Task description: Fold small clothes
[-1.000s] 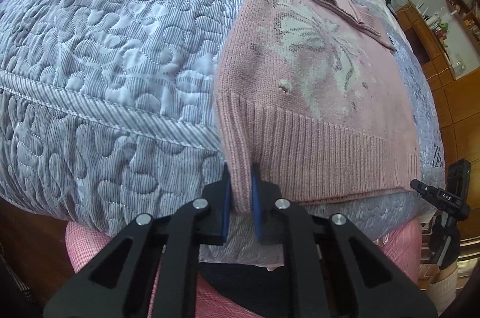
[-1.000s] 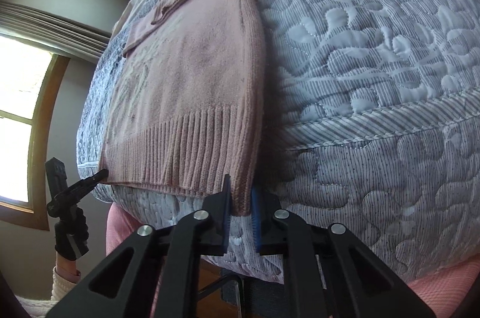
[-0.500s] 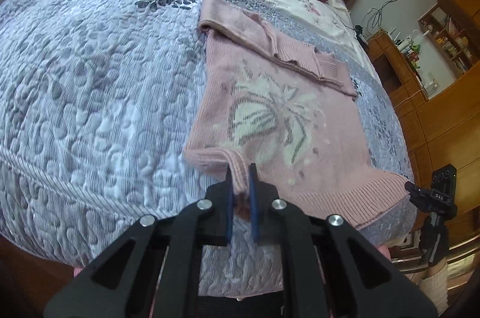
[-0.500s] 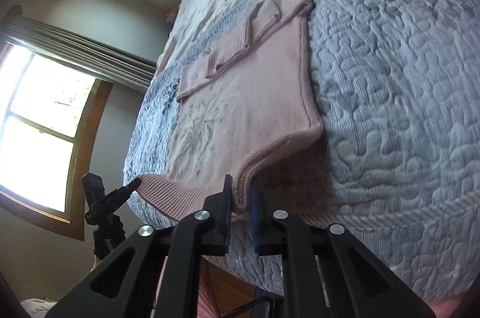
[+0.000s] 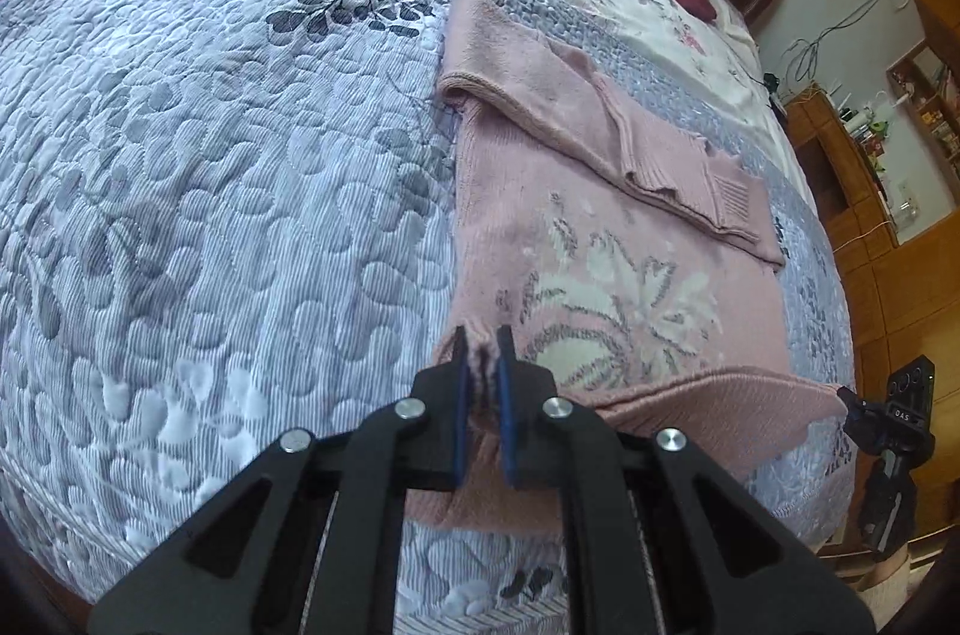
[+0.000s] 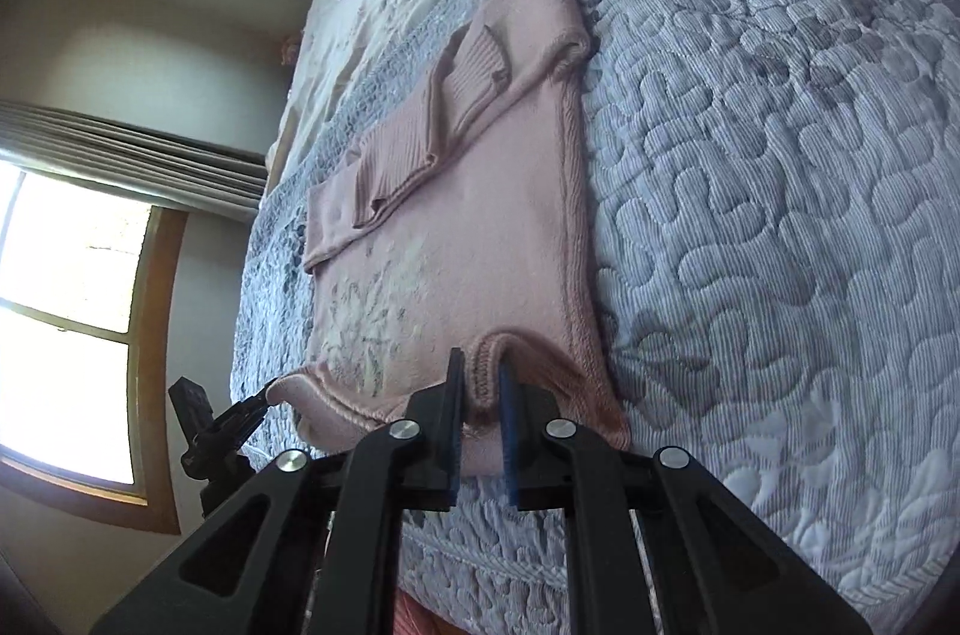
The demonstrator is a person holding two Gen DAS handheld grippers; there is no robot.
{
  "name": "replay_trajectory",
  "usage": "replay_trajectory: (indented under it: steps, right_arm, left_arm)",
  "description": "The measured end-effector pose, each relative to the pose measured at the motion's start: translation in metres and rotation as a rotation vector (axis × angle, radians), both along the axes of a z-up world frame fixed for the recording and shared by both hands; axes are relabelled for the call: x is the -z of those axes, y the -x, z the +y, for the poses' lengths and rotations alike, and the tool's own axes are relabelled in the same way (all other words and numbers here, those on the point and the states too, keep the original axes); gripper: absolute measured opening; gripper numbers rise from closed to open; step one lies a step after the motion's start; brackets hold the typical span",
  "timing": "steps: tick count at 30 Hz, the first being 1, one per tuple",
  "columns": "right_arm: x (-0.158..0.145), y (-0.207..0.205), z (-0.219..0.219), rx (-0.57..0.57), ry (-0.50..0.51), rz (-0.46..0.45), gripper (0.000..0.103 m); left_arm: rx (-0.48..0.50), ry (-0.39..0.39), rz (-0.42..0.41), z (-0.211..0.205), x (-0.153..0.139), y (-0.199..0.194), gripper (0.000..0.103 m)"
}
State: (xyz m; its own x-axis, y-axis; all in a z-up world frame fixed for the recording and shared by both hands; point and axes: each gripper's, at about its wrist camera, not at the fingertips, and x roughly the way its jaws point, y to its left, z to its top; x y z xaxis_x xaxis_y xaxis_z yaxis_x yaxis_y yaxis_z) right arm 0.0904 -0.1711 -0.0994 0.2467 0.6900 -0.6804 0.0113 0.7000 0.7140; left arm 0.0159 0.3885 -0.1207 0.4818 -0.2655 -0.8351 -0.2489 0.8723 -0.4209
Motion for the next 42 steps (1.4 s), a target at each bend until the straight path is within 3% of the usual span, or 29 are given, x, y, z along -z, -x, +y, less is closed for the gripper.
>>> replay_trajectory:
  steps: [5, 6, 9, 10, 11, 12, 14, 18, 24, 31, 33, 35, 36, 37, 39, 42]
  right_arm:
    - [0.019, -0.023, 0.013, -0.016, 0.065, 0.046, 0.010]
    - [0.022, -0.026, 0.014, -0.019, 0.079, 0.052, 0.011]
    - [0.026, -0.031, 0.015, -0.020, 0.101, 0.064, 0.016]
    - [0.024, -0.031, 0.015, -0.022, 0.113, 0.056, 0.019]
    - [0.020, -0.030, 0.014, -0.023, 0.142, 0.039, 0.034]
    - [0.016, -0.029, 0.013, -0.025, 0.177, 0.019, 0.040]
    - [0.007, -0.026, 0.012, -0.040, 0.212, -0.015, 0.041]
    - [-0.008, -0.021, 0.021, -0.103, 0.266, -0.082, 0.043]
    - [-0.016, -0.026, 0.056, -0.229, 0.365, -0.161, 0.060]
    - [0.016, -0.036, 0.081, -0.307, 0.485, -0.111, 0.062]
    - [0.023, -0.032, 0.086, -0.329, 0.515, -0.117, 0.057]
    - [0.026, -0.026, 0.091, -0.356, 0.577, -0.139, 0.033]
    - [0.024, -0.022, 0.093, -0.366, 0.590, -0.156, 0.030]
    - [0.022, -0.019, 0.092, -0.367, 0.588, -0.174, 0.020]
    - [0.014, -0.013, 0.091, -0.347, 0.603, -0.196, 0.018]
    - [-0.002, 0.000, 0.085, -0.320, 0.581, -0.242, 0.016]
  left_arm:
    - [-0.024, 0.007, 0.050, 0.004, 0.020, -0.023, 0.014]
    - [-0.033, 0.008, 0.052, 0.006, 0.021, -0.026, 0.021]
    - [-0.055, 0.006, 0.055, 0.014, 0.019, -0.031, 0.031]
    - [-0.059, 0.012, 0.052, 0.017, 0.017, -0.030, 0.033]
    - [-0.062, 0.018, 0.045, 0.020, 0.014, -0.029, 0.033]
    - [-0.062, 0.022, 0.033, 0.024, 0.011, -0.026, 0.037]
    - [-0.054, 0.017, 0.012, 0.029, 0.005, -0.020, 0.043]
    - [0.000, -0.018, -0.002, 0.027, 0.000, -0.009, 0.055]
    - [0.138, -0.111, 0.006, -0.001, 0.007, -0.015, 0.065]
    - [0.218, -0.175, 0.066, -0.030, 0.029, -0.033, 0.065]
    - [0.226, -0.215, 0.074, -0.037, 0.033, -0.035, 0.063]
    - [0.229, -0.223, 0.068, -0.041, 0.033, -0.035, 0.049]
    - [0.231, -0.211, 0.066, -0.042, 0.032, -0.034, 0.041]
    - [0.226, -0.219, 0.061, -0.043, 0.031, -0.033, 0.031]
    - [0.229, -0.256, 0.050, -0.045, 0.026, -0.029, 0.019]
    - [0.211, -0.249, 0.005, -0.044, 0.014, -0.018, 0.013]
